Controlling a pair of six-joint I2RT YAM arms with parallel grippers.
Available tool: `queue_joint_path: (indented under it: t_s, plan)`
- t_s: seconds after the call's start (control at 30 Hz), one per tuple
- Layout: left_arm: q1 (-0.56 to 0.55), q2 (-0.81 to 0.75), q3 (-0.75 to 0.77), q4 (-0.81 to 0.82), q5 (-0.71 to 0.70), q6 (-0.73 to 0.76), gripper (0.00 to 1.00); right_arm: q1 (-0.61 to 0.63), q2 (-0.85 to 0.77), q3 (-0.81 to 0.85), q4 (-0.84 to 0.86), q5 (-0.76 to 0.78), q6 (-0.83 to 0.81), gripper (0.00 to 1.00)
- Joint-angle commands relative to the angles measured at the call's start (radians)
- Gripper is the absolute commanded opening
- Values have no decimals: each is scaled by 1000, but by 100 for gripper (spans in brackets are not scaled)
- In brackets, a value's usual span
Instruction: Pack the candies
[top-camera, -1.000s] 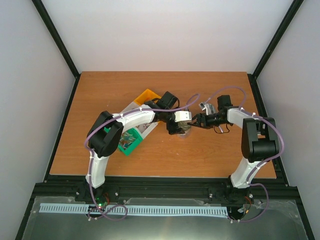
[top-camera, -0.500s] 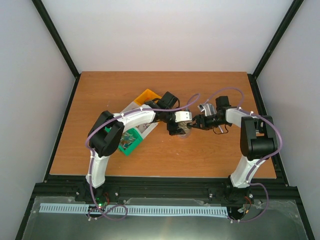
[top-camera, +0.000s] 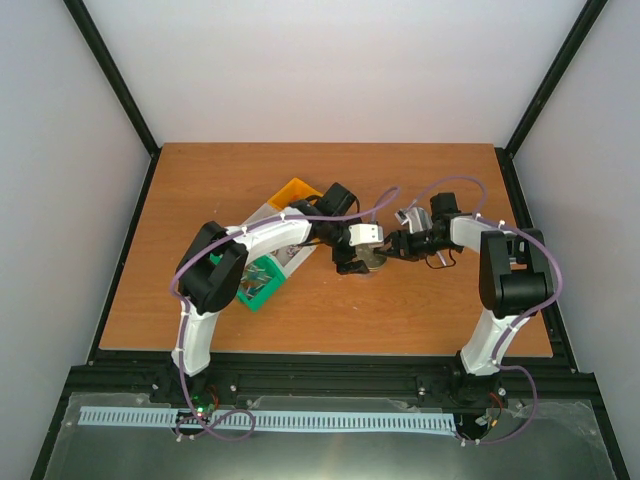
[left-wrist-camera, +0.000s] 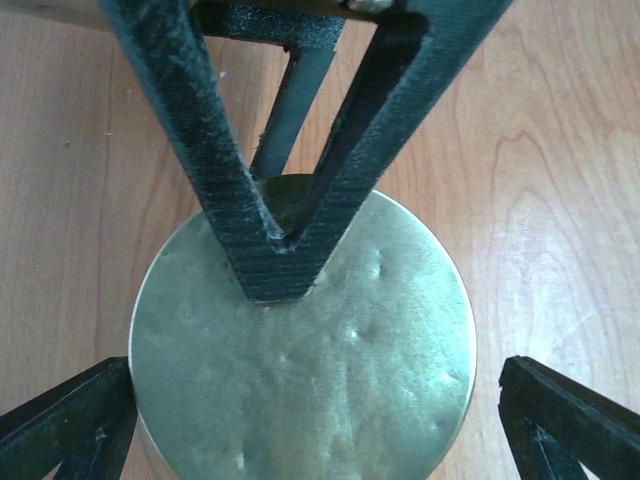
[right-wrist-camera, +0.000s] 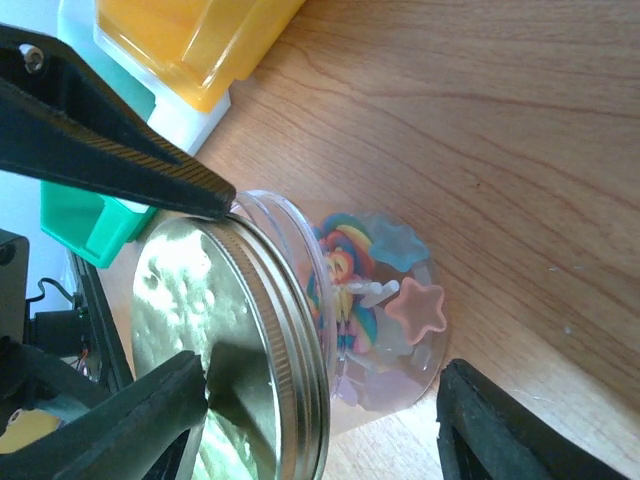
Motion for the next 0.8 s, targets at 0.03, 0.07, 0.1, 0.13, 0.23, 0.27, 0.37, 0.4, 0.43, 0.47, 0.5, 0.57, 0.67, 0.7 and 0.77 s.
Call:
queue_joint_path:
  t_s: [0.03, 0.07, 0.1, 0.13, 0.23, 0.27, 0.37, 0.4, 0.43, 0.47, 0.5, 0.57, 0.67, 0.7, 0.77]
  plan:
    - [7, 2, 50, -57, 63, 7, 100, 9, 24, 26, -4, 9, -16, 63]
    - [7, -3, 50, -55, 67, 3, 100, 10, 24, 27, -3, 7, -18, 63]
    - [7, -7, 49, -54, 69, -3, 100, 11, 23, 27, -2, 5, -18, 63]
    - [8, -12, 48, -48, 66, -12, 100, 12, 23, 29, -3, 3, -18, 61]
    - [14, -24, 44, -19, 44, -45, 100, 21, 19, 37, -13, 1, -20, 61]
    - [18, -28, 42, -9, 39, -60, 100, 25, 15, 39, -15, -2, -19, 61]
    - [30, -26, 45, -1, 24, -93, 99, 34, 2, 44, -16, -3, -14, 56]
    - [34, -27, 44, 2, 19, -103, 98, 38, 0, 47, -17, 0, -14, 55]
    - [38, -28, 40, 4, 19, -110, 98, 43, 0, 52, -19, 5, -14, 54]
    - [41, -28, 38, 5, 18, -117, 97, 45, 2, 55, -21, 8, -15, 54]
    - [42, -27, 36, 5, 18, -121, 96, 46, 4, 60, -25, 8, -15, 54]
    - [45, -31, 28, 9, 16, -123, 95, 48, 8, 68, -31, 10, -17, 54]
    - [45, -27, 24, 10, -2, -123, 92, 50, 10, 77, -35, 17, -17, 54]
    - [45, -23, 25, 8, -8, -123, 91, 50, 12, 81, -39, 21, -17, 54]
    - [46, -19, 26, 2, -13, -117, 88, 51, 17, 89, -48, 27, -23, 54]
